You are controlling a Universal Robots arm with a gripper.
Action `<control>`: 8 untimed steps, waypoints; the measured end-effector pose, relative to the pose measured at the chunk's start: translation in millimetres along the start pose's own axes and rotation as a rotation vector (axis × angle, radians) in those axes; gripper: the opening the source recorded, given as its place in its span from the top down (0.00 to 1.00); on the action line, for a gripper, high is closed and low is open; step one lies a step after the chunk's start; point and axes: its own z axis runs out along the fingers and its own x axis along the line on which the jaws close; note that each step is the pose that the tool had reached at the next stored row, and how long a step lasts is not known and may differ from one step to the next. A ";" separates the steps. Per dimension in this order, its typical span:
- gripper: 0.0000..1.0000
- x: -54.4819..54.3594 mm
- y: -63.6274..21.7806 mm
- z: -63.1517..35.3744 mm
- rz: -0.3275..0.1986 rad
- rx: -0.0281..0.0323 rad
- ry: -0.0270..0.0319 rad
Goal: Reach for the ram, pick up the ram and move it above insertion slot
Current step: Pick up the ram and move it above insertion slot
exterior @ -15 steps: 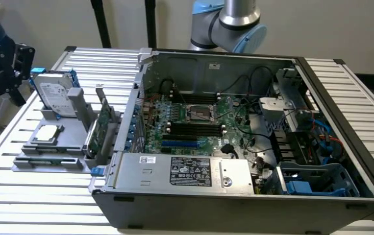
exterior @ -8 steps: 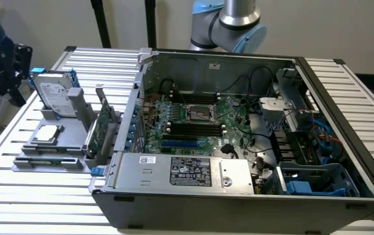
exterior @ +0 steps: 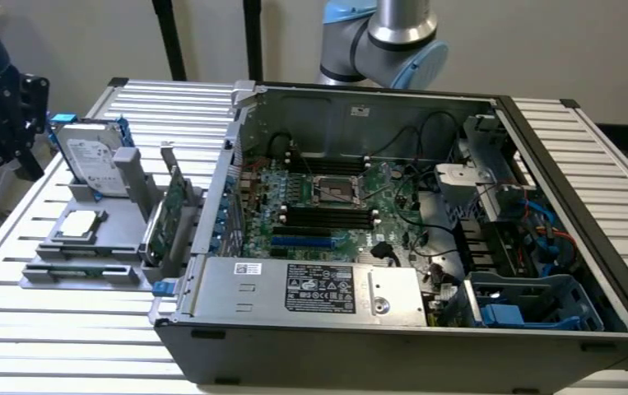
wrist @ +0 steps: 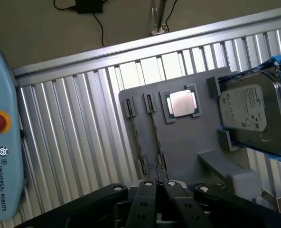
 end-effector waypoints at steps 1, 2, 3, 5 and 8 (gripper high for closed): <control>0.89 0.0 0.0 0.3 -0.019 0.0002 0.0008; 0.89 0.0 0.0 0.6 -0.037 0.0003 0.0014; 0.89 0.0 0.0 0.9 -0.055 0.0006 0.0020; 0.89 0.0 -0.1 1.5 -0.092 0.0011 0.0034; 0.89 0.0 -0.1 2.6 -0.147 0.0027 0.0052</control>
